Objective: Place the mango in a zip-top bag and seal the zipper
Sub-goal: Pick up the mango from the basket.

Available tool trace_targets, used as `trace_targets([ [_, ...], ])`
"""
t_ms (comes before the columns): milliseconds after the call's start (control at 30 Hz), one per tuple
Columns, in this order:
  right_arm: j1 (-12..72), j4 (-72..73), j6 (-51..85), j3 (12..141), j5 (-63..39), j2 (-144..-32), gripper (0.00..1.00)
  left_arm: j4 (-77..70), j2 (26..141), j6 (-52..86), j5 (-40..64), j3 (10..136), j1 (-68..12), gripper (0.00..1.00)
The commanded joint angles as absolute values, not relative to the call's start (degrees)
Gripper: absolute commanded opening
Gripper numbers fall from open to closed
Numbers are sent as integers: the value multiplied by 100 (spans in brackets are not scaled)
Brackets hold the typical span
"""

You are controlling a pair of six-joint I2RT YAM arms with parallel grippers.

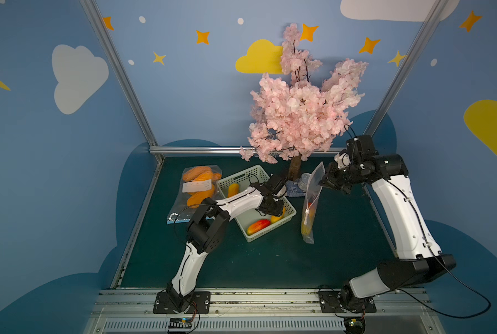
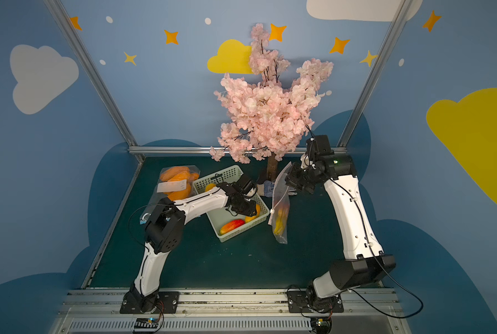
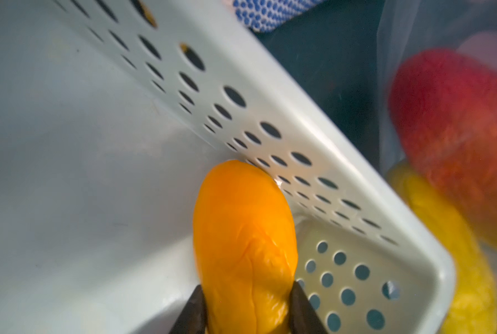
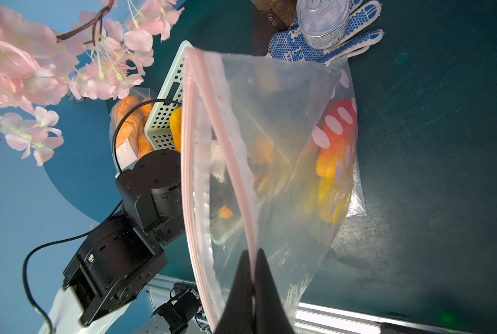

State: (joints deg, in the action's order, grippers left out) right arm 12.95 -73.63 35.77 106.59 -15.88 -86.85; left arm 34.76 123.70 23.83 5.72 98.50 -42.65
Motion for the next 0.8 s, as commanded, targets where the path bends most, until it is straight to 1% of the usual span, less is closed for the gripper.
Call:
trace_targets([
  [0,1314,-7336,3595,10621,-1555,-8712,0,3277,11745,2606,414,9737,-4289,31],
  [100,1322,-7288,3595,10574,-1555,-8720,0,2812,10791,3027,145,9307,-4355,29],
  [200,1329,-7269,3552,10556,-1573,-8745,0,2385,9912,3218,-61,8941,-4446,29],
  [267,1336,-7270,3512,10515,-1599,-8775,0,2034,9439,3378,-5,8778,-4456,29],
  [367,1338,-7227,3485,10430,-1647,-8756,0,1121,8915,3697,291,8530,-4473,30],
  [433,1344,-7207,3476,10389,-1676,-8745,0,539,8816,3988,468,8489,-4507,30],
  [567,1353,-7182,3446,10371,-1755,-8743,0,-287,9010,4503,709,8591,-4607,29],
  [767,1388,-7154,3465,10408,-1839,-8719,0,-1033,9764,5121,1021,8986,-4766,30],
])
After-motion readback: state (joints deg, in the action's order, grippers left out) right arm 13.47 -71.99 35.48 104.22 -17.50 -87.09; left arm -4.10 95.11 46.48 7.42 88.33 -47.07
